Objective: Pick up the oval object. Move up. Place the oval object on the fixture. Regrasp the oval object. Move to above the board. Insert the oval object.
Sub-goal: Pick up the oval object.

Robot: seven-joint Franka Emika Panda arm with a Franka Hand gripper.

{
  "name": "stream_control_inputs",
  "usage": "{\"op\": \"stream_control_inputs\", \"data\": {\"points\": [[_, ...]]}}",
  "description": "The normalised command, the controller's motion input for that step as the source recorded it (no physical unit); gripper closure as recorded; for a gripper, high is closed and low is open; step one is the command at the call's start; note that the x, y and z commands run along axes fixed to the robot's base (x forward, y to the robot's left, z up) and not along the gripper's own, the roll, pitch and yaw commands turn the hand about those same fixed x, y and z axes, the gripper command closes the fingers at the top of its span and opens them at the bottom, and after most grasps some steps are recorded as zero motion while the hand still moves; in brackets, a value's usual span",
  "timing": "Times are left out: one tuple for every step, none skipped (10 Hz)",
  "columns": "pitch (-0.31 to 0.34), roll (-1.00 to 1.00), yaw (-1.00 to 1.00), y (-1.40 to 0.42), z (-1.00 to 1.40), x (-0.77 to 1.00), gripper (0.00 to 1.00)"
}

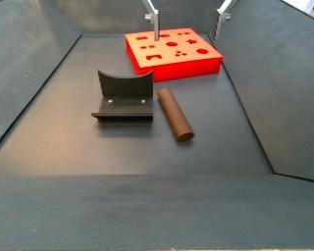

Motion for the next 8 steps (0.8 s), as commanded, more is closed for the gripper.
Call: {"op": "stream_control_inputs", "data": {"points": [[0.076, 0.11, 0.00, -0.02, -0.18, 0.00, 0.00], [-0.134, 0.08, 0.00, -0.11, -0.09, 0.00, 0.00], [-0.234, 0.09, 0.09, -0.01, -0.71, 0.09, 0.00], [-0.174, 0.02, 0.33, 0.00, -0.87, 0.28, 0.00], [-0.170, 0.01, 0.39, 0.01, -0.88, 0.25, 0.00], [-0.170, 0.01, 0.39, 0.01, -0.88, 0.25, 0.00], [-0.164, 0.01, 0.35, 0.00, -0.89, 0.25, 0.00], [-0.151, 0.02, 0.32, 0.00, -0.91, 0.22, 0.00]]}}
